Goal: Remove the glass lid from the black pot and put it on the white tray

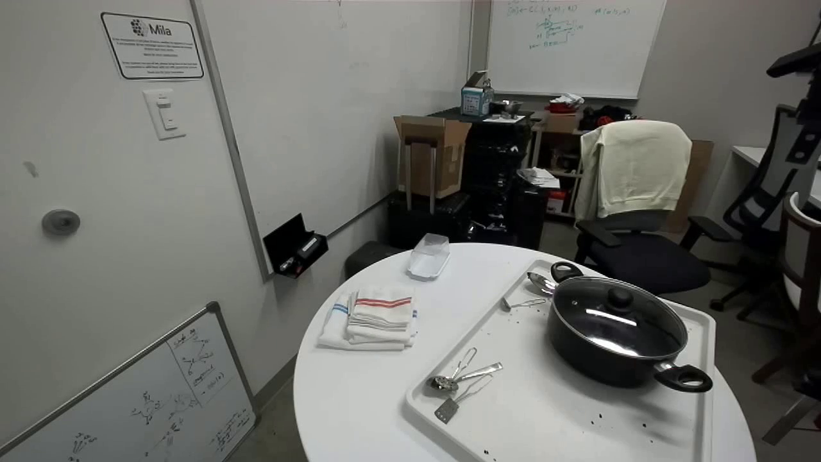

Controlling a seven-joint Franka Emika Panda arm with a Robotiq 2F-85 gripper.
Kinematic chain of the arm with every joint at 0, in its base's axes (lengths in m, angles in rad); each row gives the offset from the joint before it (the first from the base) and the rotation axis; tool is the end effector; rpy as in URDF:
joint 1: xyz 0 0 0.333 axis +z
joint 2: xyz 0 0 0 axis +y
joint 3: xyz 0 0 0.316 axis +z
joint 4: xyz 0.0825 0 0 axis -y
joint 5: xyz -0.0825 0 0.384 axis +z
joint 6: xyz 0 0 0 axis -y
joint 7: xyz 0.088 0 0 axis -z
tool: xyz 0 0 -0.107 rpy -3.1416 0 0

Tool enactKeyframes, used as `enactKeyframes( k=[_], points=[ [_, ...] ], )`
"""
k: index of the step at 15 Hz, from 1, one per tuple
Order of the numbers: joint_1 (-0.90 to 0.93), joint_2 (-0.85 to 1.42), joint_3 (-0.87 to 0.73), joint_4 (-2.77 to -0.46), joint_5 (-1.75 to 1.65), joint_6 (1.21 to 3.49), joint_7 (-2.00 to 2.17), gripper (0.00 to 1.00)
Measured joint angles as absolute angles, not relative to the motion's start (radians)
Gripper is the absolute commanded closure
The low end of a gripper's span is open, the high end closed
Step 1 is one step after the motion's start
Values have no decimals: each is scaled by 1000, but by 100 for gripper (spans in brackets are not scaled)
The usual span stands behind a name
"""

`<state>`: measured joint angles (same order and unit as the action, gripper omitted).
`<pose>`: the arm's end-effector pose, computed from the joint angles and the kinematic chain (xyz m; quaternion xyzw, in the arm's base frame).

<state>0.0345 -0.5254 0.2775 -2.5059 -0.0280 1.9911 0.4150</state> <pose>0.3703 0.1210 0.4570 0.9946 -0.0636 0.0244 0.0779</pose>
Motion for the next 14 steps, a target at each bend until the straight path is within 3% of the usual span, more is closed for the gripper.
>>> enactKeyframes(
  k=[14],
  points=[
    [-19, -263, 70, -2506, -55, 2180, 197, 0]
  ],
)
